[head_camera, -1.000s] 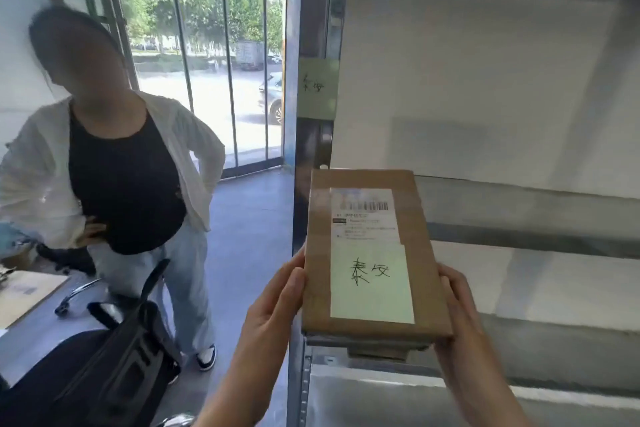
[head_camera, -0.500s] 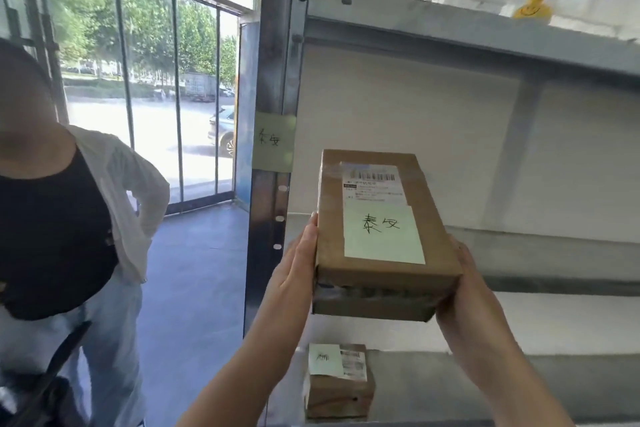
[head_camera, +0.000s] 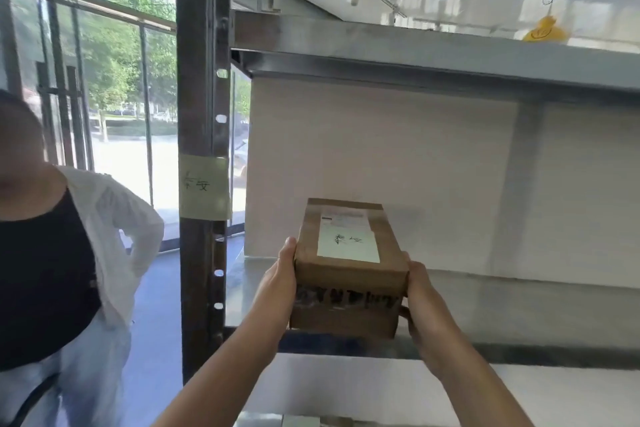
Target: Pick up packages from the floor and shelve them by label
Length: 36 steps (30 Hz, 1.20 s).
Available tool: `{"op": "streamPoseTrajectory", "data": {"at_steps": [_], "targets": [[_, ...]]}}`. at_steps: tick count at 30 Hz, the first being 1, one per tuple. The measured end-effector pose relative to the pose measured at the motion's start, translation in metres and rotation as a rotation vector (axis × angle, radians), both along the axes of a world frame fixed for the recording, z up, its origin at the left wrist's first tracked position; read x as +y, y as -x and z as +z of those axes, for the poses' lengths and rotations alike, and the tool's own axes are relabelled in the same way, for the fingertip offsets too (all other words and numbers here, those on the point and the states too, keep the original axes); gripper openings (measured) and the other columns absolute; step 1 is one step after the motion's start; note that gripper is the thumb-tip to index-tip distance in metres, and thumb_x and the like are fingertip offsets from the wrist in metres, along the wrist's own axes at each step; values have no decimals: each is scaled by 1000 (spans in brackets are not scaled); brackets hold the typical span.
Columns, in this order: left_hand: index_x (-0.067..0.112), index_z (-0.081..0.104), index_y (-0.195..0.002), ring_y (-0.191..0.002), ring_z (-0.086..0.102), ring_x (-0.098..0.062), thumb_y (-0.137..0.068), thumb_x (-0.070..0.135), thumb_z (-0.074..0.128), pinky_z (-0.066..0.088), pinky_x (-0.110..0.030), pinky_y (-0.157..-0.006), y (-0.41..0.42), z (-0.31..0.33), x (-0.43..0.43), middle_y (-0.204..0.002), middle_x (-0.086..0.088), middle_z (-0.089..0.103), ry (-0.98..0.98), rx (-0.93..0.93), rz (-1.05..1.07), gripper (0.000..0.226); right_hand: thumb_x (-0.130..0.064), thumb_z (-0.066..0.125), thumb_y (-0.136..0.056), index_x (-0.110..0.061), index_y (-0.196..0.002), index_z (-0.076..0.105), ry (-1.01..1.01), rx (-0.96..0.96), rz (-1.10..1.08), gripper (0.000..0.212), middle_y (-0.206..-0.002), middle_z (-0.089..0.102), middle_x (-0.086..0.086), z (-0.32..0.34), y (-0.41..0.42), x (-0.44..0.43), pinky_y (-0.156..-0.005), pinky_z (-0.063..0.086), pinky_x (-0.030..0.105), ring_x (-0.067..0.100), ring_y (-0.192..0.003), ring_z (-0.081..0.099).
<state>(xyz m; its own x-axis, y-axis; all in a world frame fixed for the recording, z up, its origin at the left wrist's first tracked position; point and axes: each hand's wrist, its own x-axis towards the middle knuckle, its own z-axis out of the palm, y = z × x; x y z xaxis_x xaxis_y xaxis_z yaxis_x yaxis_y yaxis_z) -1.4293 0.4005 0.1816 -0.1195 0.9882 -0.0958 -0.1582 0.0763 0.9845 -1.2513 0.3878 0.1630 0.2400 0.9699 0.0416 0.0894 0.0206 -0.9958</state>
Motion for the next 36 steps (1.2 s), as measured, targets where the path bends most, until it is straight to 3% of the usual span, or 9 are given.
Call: {"op": "streamPoseTrajectory", "data": {"at_steps": [3,7,12,15,18,21,26,32,36], "targets": [[22,46,-100,-72,53,-18,-99,56,35,40,-36,-83,-11,-7,17,-78,-3,54,23,-13,55,35,-63,22,-98,-32,-141,42,64,8,36,56,-140,54,-1,-7,-10,17,-114,36,49,23,-130,49],[26,50,-107,-83,57,-22,-96,65,32,43,-39,-92,-16,-21,27,-84,-3,59,58,13,66,44,-63,22,-98,-28,-140,40,111,0,53,57,-138,54,2,-17,-15,34,-110,39,46,22,-125,51],[32,46,-109,-78,56,-14,-96,67,24,40,-29,-63,-22,-23,29,-86,0,61,23,47,32,44,-55,22,-102,-20,-137,40,90,5,65,53,-131,54,6,-16,-18,50,-83,45,32,19,-112,52],[31,48,-110,-79,56,-11,-96,67,23,39,-31,-75,-24,-27,34,-86,2,61,-24,90,65,46,-60,22,-100,-24,-138,43,78,-4,75,57,-135,55,5,-22,-21,57,-99,45,36,20,-119,53],[30,47,-111,-75,50,-5,-98,63,19,35,-31,-87,-26,-32,28,-83,7,56,-81,146,99,45,-57,21,-102,-30,-135,51,47,-21,106,52,-130,58,-2,-26,-23,52,-91,42,28,12,-114,54],[29,49,-115,-77,51,-8,-98,64,16,35,-33,-88,-27,-36,21,-85,7,57,-75,177,97,52,-55,24,-103,-29,-133,56,39,-34,90,51,-126,61,-3,-25,-21,39,-98,39,31,13,-113,55],[21,53,-134,-104,49,-21,-100,61,14,34,-34,-93,-19,-42,1,-113,-3,56,-76,210,61,66,-53,27,-103,-29,-124,62,7,-58,48,47,-123,63,-3,-23,-13,8,-97,39,30,15,-115,56],[27,60,-116,-99,54,-15,-104,49,18,33,-32,-91,-12,-62,-38,-106,5,62,-227,267,61,50,-45,28,-105,-15,-116,64,-10,-105,-14,48,-118,67,8,-33,-7,-37,-93,44,34,19,-108,60],[22,56,-118,-104,54,-16,-106,39,28,38,-34,-89,-16,-81,-63,-101,10,60,-234,206,93,35,-44,33,-104,-28,-115,62,2,-102,-22,34,-117,63,-4,-52,-6,-65,-99,40,29,6,-106,57]]}}
